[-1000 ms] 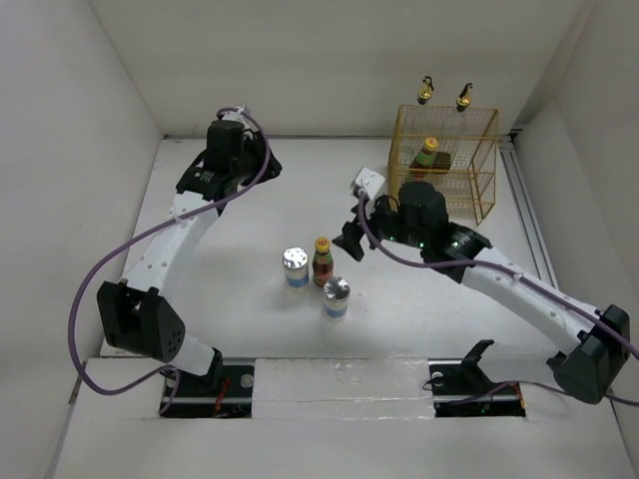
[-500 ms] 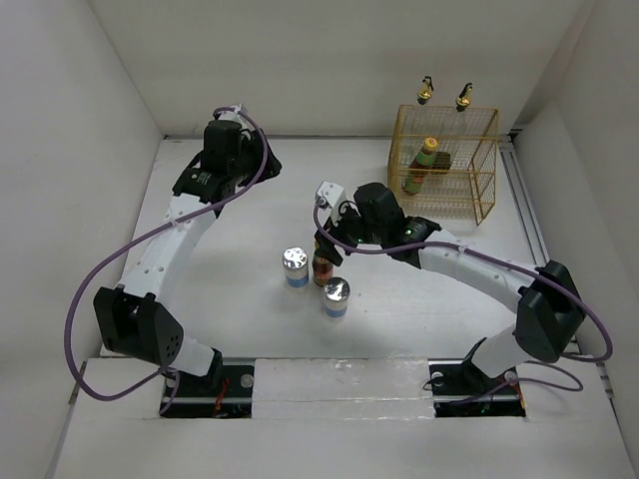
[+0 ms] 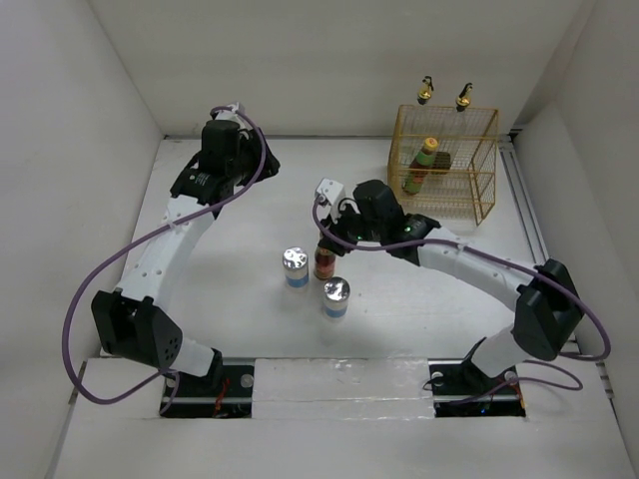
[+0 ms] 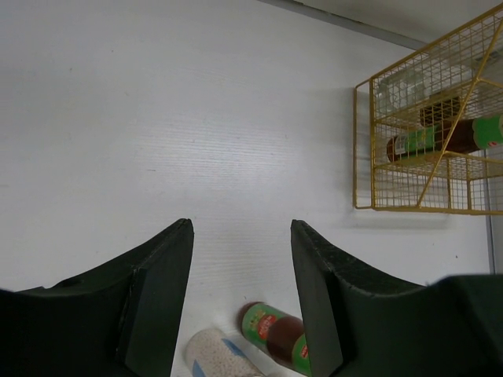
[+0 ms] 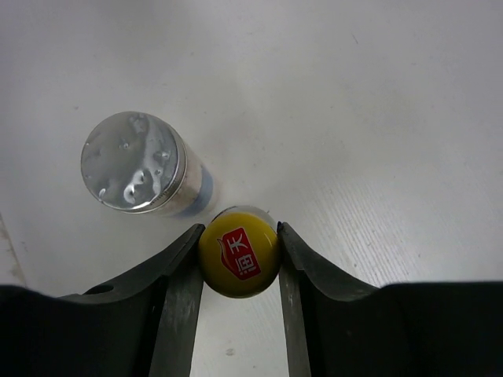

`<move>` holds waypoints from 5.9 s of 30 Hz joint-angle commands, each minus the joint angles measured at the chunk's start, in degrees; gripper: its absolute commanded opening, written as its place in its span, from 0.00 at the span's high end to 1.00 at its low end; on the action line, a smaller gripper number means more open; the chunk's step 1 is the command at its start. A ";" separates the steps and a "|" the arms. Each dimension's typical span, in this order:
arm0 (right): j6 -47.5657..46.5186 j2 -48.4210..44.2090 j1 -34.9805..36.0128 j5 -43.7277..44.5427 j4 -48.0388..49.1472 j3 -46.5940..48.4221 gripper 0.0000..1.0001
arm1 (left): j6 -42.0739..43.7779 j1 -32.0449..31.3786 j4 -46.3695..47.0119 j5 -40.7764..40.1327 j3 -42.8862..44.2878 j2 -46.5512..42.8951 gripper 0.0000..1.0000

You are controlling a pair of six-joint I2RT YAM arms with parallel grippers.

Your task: Organize the condiment bottles

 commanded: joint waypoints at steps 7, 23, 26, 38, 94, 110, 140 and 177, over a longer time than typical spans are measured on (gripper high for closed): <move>4.28 -12.97 -11.80 1.33 0.06 20.92 0.94 | 0.36 0.14 0.98 0.58 1.08 -0.86 0.51; 4.81 -5.07 -47.48 -1.21 -8.13 38.53 1.00 | 0.88 0.14 0.45 1.63 4.51 1.43 0.51; 5.34 -1.99 -51.88 -2.27 -5.85 38.53 1.00 | 0.89 0.14 0.45 1.63 4.51 1.96 0.51; 5.86 6.00 -56.20 -3.42 -3.73 43.89 0.99 | 0.89 0.14 -0.08 2.16 3.89 1.96 0.51; 0.86 -21.31 -20.72 -1.30 -5.38 -0.48 0.98 | 0.89 0.14 -2.36 1.11 3.73 2.05 0.84; -0.38 -15.00 9.89 -2.27 -11.12 -9.37 0.00 | 1.41 0.14 -4.03 0.06 -2.60 -5.24 0.48; -4.41 -9.83 -28.23 4.85 -18.23 19.71 0.81 | 0.89 0.14 -0.69 1.72 -4.19 -4.89 0.48; 2.17 -0.75 -37.30 4.14 2.69 4.52 0.03 | 0.36 0.14 -0.17 3.30 -2.61 -0.50 0.48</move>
